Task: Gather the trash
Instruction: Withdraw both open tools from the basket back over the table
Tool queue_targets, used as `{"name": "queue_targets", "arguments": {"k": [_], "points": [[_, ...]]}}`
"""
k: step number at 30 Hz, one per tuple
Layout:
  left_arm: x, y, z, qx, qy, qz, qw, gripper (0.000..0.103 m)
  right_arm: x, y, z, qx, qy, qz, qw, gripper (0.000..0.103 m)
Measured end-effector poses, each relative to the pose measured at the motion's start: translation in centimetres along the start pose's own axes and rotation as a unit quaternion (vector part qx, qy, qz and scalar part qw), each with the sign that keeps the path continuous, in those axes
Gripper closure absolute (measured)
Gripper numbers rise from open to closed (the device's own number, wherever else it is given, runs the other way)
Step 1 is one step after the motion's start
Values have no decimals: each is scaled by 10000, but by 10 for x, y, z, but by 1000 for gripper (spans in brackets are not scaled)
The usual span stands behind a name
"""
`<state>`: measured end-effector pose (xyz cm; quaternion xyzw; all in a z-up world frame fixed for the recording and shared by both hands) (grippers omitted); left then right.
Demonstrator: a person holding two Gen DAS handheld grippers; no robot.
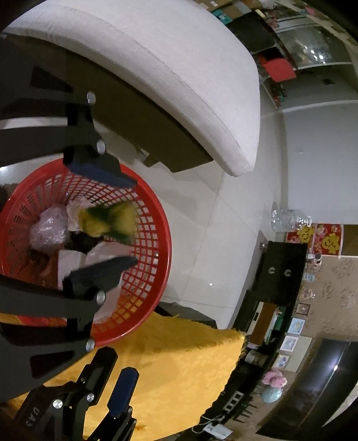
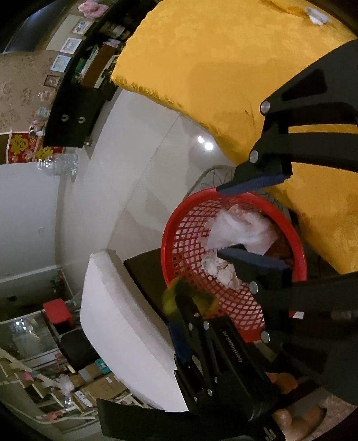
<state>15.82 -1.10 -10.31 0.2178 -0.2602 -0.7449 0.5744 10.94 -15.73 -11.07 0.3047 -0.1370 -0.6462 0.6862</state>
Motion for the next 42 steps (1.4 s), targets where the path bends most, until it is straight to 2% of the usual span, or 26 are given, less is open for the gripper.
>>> {"name": "queue_targets", "arguments": {"k": [2, 5, 12, 17, 19, 24, 28, 32, 42], "points": [[-2, 1, 3, 34, 0, 41, 10000, 38, 4, 1, 4, 49, -3, -66, 10000, 58], [-5, 5, 9, 125, -67, 155, 9998, 30, 12, 3, 14, 165, -31, -198, 9997, 55], [-1, 15, 29, 555, -69, 120, 9984, 24, 32, 7, 41, 505, -272, -410, 9975, 50], [16, 23, 48, 871, -148, 6, 9961, 21, 52, 5, 66, 817, -620, -523, 9934, 39], [25, 25, 56, 993, -187, -77, 9949, 20, 61, 4, 78, 962, -779, -615, 9904, 30], [48, 25, 69, 1170, -297, -282, 9923, 18, 86, -5, 111, 1316, -1172, -839, 9808, 23], [69, 24, 77, 1265, -447, -462, 9899, 18, 105, -20, 140, 1562, -1446, -1065, 9713, 17], [87, 22, 82, 1318, -556, -607, 9879, 17, 128, -39, 167, 1714, -1715, -1306, 9613, 16], [131, 11, 88, 1306, -811, -922, 9838, 17, 182, -111, 218, 1723, -2235, -2127, 9355, 16]]}}
Point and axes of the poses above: each gripper's, at about its wrist camera, not at the fingertips, and z roughly against the way its jaws point, x to its right, y to its top, the point moved 6 cm from there along -z, roughly the way its jaws point, and after that the axes turned 2 degrees about y, right-handed, at the moved point
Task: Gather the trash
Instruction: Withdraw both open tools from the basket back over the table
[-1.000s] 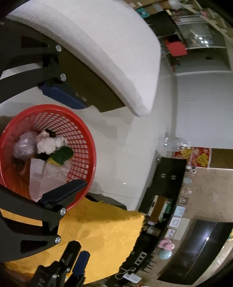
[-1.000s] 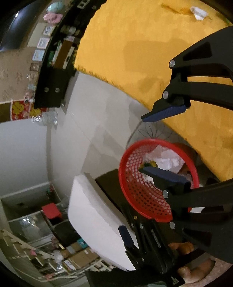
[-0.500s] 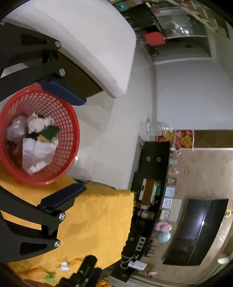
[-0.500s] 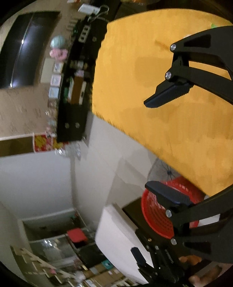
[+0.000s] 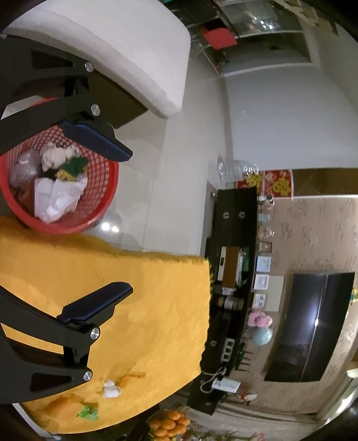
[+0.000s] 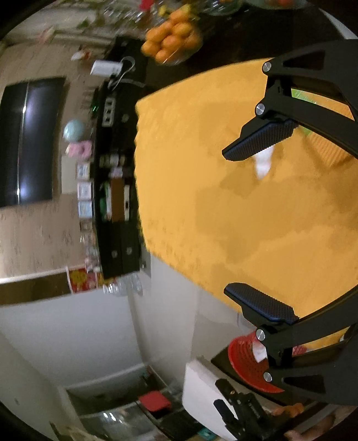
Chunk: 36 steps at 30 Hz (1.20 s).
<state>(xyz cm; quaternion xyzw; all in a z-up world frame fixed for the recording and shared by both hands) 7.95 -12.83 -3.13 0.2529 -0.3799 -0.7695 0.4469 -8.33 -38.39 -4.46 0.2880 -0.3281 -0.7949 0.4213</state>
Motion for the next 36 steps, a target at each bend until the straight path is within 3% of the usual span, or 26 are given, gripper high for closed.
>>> {"name": "queue_targets", "arguments": {"k": [10, 18, 30, 36], "points": [[72, -15, -3, -94, -396, -619, 9973, 17, 82, -25, 37, 130, -650, -706, 9953, 16], [134, -35, 0, -244, -997, -1055, 9891, 17, 120, -41, 59, 164, -871, -1223, 9885, 16], [209, -84, 0, -771, -1741, -1545, 9695, 17, 132, -48, 62, 97, -805, -1463, 9859, 16], [254, -105, 3, -1039, -2240, -1718, 9537, 17, 136, -47, 61, 84, -663, -1558, 9855, 16]]}}
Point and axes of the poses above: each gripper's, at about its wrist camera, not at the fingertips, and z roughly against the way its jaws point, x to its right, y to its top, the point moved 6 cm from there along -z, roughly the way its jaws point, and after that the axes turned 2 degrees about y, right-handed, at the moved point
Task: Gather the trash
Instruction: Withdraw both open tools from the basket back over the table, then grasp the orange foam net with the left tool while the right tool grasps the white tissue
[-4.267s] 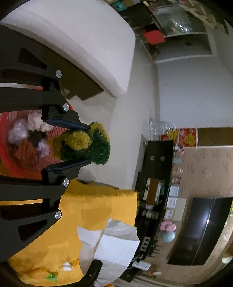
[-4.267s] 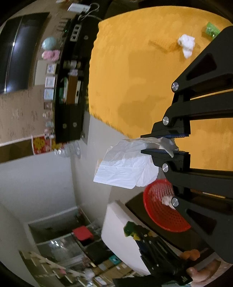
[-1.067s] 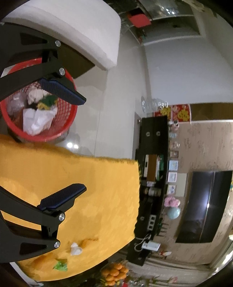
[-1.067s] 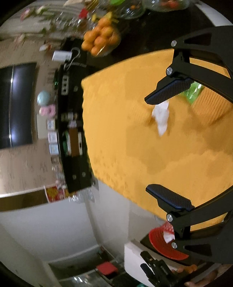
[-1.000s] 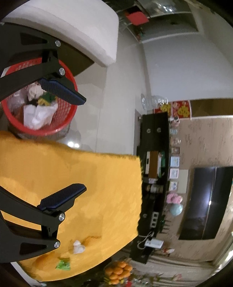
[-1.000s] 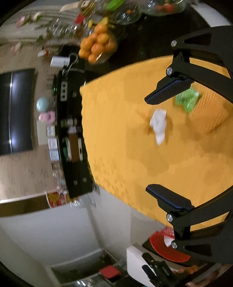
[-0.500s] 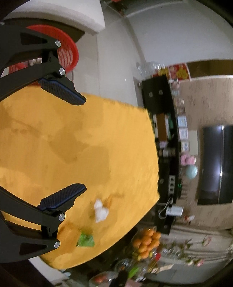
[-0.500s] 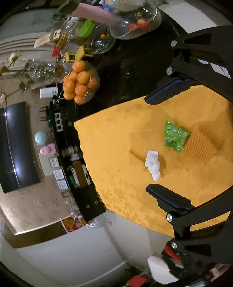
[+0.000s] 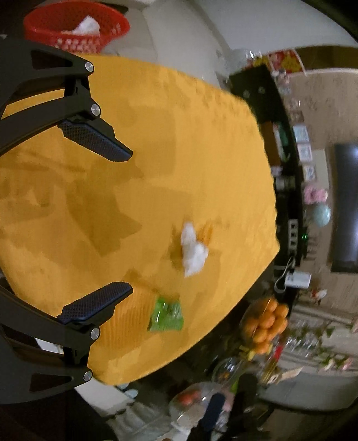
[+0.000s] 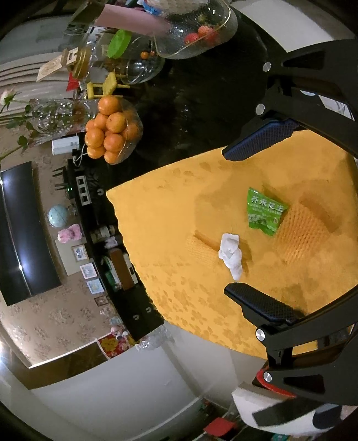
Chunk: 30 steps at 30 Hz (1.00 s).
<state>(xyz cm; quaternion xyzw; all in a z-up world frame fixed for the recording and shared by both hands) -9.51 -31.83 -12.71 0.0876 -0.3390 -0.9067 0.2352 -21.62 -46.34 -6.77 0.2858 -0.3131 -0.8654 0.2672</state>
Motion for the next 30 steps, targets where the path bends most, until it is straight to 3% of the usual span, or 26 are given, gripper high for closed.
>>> {"name": "queue_targets", "arguments": {"k": [7, 15, 16, 19, 21, 25, 30], "points": [[58, 0, -26, -241, -428, -353, 9982, 17, 8, -1, -1, -73, 120, -160, 9998, 16], [79, -5, -44, -482, -701, -355, 9957, 18, 16, -1, 3, -65, 218, -263, 9994, 16], [80, -6, -46, -516, -731, -315, 9955, 21, 17, -1, 3, -64, 228, -274, 9993, 16], [81, -12, -55, -703, -752, -260, 9943, 44, 19, 0, 6, -41, 257, -297, 9992, 16], [79, -11, -55, -656, -787, -160, 9946, 48, 19, 0, 7, -26, 259, -304, 9992, 16], [80, -11, -52, -596, -941, -186, 9936, 76, 22, -1, 6, -58, 258, -340, 9991, 16], [83, -12, -48, -519, -945, -216, 9939, 90, 23, -1, 5, -84, 258, -363, 9990, 16]]}}
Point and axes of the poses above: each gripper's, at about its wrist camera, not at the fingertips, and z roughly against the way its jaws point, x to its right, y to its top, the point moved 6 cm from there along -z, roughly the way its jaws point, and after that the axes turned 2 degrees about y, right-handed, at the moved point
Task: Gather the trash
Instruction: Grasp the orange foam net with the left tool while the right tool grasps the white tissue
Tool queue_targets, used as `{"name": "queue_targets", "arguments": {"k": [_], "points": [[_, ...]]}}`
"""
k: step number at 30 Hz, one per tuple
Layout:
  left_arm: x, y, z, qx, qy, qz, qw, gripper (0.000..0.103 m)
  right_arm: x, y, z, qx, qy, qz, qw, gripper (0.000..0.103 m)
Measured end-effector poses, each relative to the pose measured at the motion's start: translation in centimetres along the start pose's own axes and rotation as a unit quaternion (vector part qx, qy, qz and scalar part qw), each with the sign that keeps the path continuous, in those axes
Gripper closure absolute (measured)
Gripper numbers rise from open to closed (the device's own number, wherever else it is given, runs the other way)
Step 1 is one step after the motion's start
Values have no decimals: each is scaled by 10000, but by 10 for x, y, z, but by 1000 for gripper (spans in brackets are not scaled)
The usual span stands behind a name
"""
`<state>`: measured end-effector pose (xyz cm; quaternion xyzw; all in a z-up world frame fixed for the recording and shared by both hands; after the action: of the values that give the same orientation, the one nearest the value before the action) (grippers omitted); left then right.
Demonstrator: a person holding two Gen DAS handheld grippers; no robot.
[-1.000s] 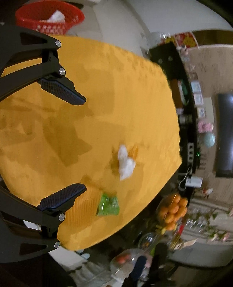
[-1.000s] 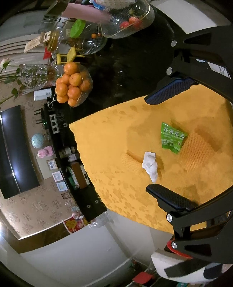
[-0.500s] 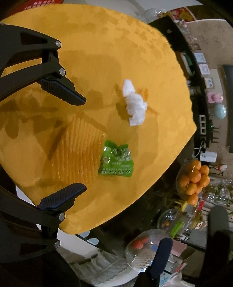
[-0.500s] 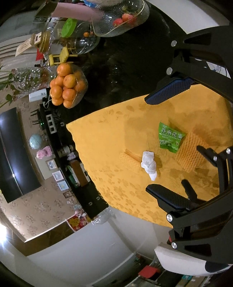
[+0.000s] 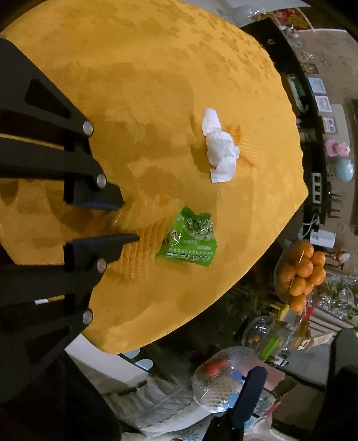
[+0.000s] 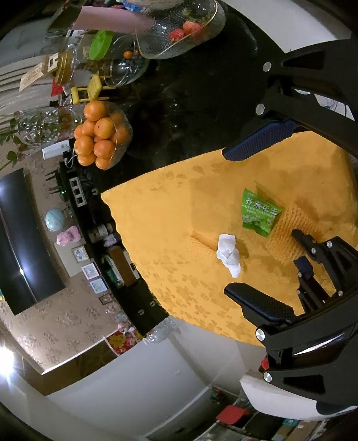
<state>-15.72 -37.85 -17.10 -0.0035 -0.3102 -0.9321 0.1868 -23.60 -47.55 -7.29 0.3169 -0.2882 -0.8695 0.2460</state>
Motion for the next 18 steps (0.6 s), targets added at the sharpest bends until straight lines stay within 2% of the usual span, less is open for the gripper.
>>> {"name": "queue_targets", "arguments": {"k": [9, 18], "points": [[-17, 10, 27, 260, 198, 59, 9994, 91, 0, 0, -5, -38, -24, 0, 10000, 16], [-59, 24, 74, 703, 659, 235, 9951, 91, -5, 0, -17, -125, -149, 74, 9998, 16]]}}
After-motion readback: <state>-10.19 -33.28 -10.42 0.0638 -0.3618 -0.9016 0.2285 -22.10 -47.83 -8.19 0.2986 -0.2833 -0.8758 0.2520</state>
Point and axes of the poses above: each gripper's, at about its wrist camera, not at the fingertips, and z roughly against the way its jaws point, x to its right, y to its top, the point moved 6 cm from there along -z, roughly the way its jaws point, and after that the axes turned 2 degrees about y, right-handed, at the moved point
